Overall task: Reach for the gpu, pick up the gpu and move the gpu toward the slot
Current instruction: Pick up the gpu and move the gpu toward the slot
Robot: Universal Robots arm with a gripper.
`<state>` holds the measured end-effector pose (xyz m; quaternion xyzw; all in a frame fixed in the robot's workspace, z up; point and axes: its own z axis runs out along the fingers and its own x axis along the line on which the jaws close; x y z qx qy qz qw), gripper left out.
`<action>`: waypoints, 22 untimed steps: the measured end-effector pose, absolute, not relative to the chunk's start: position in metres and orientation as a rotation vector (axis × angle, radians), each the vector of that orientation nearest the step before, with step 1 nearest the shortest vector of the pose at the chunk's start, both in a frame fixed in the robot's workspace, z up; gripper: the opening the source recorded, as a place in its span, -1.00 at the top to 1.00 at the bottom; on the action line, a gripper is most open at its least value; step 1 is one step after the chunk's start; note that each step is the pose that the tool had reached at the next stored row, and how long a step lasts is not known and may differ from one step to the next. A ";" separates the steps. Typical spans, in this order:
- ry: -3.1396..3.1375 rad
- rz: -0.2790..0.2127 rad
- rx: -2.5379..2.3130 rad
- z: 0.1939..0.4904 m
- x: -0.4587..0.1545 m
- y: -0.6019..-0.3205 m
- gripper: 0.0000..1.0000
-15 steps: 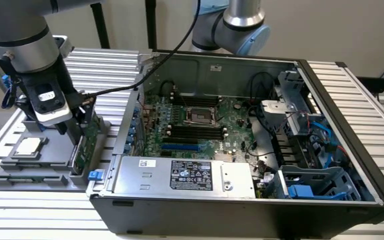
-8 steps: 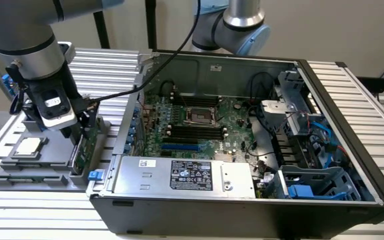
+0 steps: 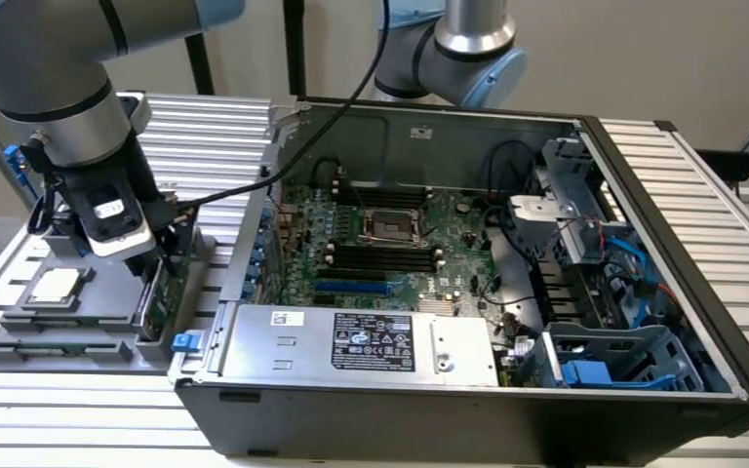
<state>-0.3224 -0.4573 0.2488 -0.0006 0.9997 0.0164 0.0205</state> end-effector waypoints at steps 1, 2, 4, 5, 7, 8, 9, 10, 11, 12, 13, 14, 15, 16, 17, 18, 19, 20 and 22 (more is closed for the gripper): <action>3.098 0.051 -0.002 0.247 -0.322 -0.457 0.04; 3.097 0.051 -0.002 0.245 -0.322 -0.457 0.04; 3.097 0.049 -0.002 0.244 -0.322 -0.457 0.04; 3.097 0.048 -0.002 0.244 -0.322 -0.457 0.04; 3.096 0.047 -0.002 0.243 -0.322 -0.457 0.04; 3.095 0.047 -0.002 0.243 -0.322 -0.457 0.08; 3.095 0.047 -0.002 0.243 -0.322 -0.457 0.08; 3.094 0.047 -0.002 0.242 -0.322 -0.457 0.22; 3.093 0.047 -0.002 0.242 -0.322 -0.457 0.22; 3.092 0.046 -0.002 0.242 -0.322 -0.457 0.22; 3.091 0.046 -0.002 0.241 -0.322 -0.457 0.22; 3.090 0.046 -0.002 0.241 -0.322 -0.457 0.26; 3.089 0.046 -0.002 0.241 -0.322 -0.457 0.26; 3.088 0.045 -0.002 0.241 -0.322 -0.457 0.41; 3.088 0.045 -0.002 0.241 -0.322 -0.457 0.41; 3.088 0.045 -0.002 0.241 -0.322 -0.457 0.41; 3.088 0.044 -0.002 0.241 -0.323 -0.457 0.41; 3.088 0.043 -0.002 0.241 -0.322 -0.457 0.46; 3.088 0.043 -0.002 0.241 -0.322 -0.457 0.47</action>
